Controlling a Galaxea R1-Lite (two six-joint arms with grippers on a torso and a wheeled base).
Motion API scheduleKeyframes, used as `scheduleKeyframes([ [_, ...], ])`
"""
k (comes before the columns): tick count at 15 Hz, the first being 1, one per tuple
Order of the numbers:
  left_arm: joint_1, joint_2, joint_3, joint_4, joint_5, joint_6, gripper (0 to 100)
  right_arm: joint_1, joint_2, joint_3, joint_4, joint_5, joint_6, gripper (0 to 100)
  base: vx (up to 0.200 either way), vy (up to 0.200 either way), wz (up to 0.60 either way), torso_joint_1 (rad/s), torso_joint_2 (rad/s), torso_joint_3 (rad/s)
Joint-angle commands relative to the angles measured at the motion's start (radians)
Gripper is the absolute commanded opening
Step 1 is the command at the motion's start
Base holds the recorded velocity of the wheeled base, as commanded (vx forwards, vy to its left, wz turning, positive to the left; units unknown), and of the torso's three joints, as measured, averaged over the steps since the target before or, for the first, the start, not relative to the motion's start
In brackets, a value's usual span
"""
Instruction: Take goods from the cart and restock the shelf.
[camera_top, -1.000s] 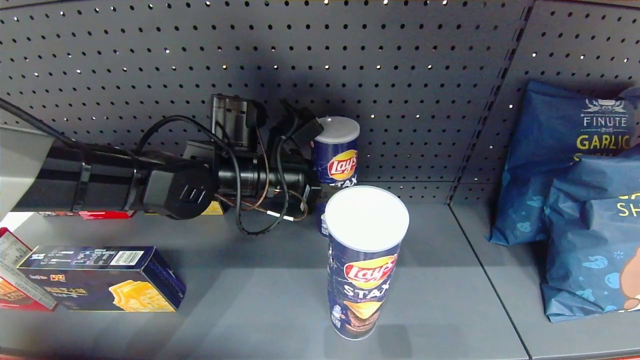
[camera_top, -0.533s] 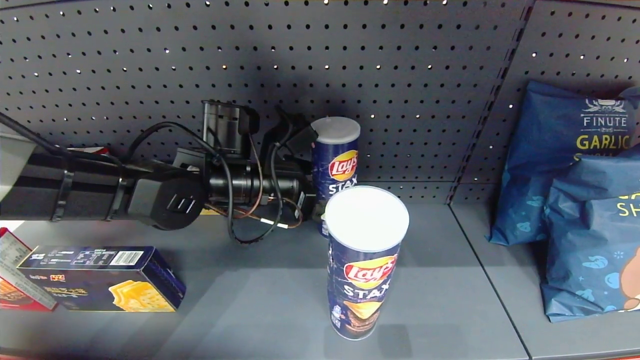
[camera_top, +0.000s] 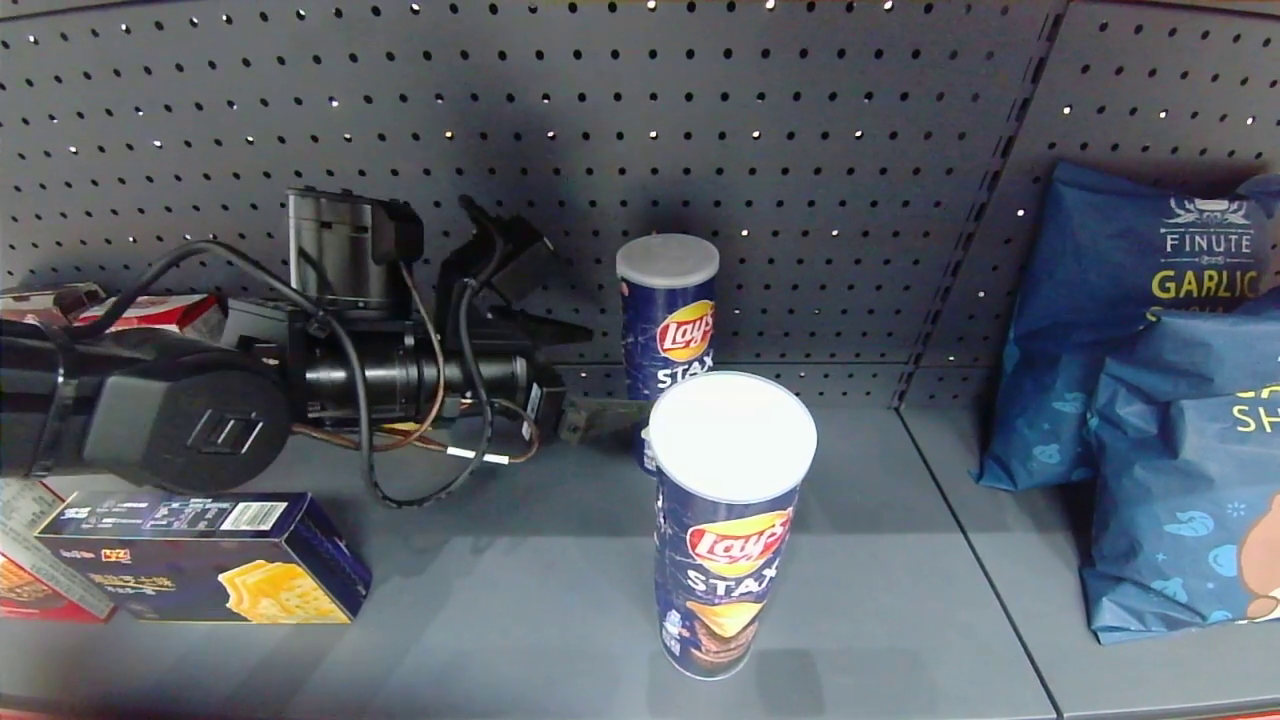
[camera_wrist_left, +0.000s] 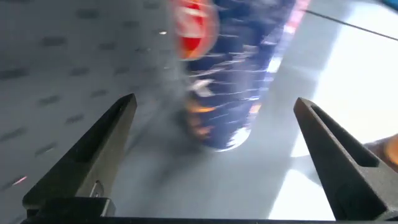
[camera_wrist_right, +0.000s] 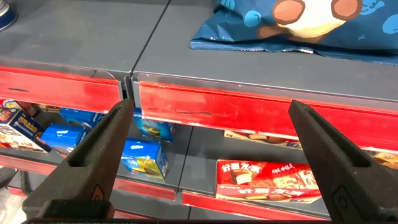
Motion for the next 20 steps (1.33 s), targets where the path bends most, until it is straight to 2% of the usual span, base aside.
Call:
scheduleKeyframes([
  [1,0.002,-0.046,0.017,0.0,0.1,-0.021,100,0.0,0.002,0.0,0.0,-0.001,0.0,100,0.0,0.0,0.0,0.0,0.0,0.0],
  [2,0.0,-0.061,0.032,0.0,0.131,-0.027,100,0.0,0.002,0.0,0.0,0.0,0.0,100,0.0,0.0,0.0,0.0,0.0,0.0],
  [5,0.0,-0.084,0.089,-0.001,0.174,-0.022,100,0.0,0.002,0.0,0.0,-0.001,0.0,100,0.0,0.0,0.0,0.0,0.0,0.0],
  [8,-0.003,-0.081,0.088,-0.005,0.195,-0.022,100,0.0,0.002,0.0,0.0,0.0,0.0,100,0.0,0.0,0.0,0.0,0.0,0.0],
  [10,-0.009,-0.061,0.084,-0.04,0.229,-0.024,100,0.0,0.002,0.0,0.0,-0.001,0.0,100,0.0,0.0,0.0,0.0,0.0,0.0],
  [20,-0.017,0.009,0.031,-0.066,0.242,-0.024,100,0.0,0.002,0.0,0.0,0.0,0.0,100,0.0,0.0,0.0,0.0,0.0,0.0],
])
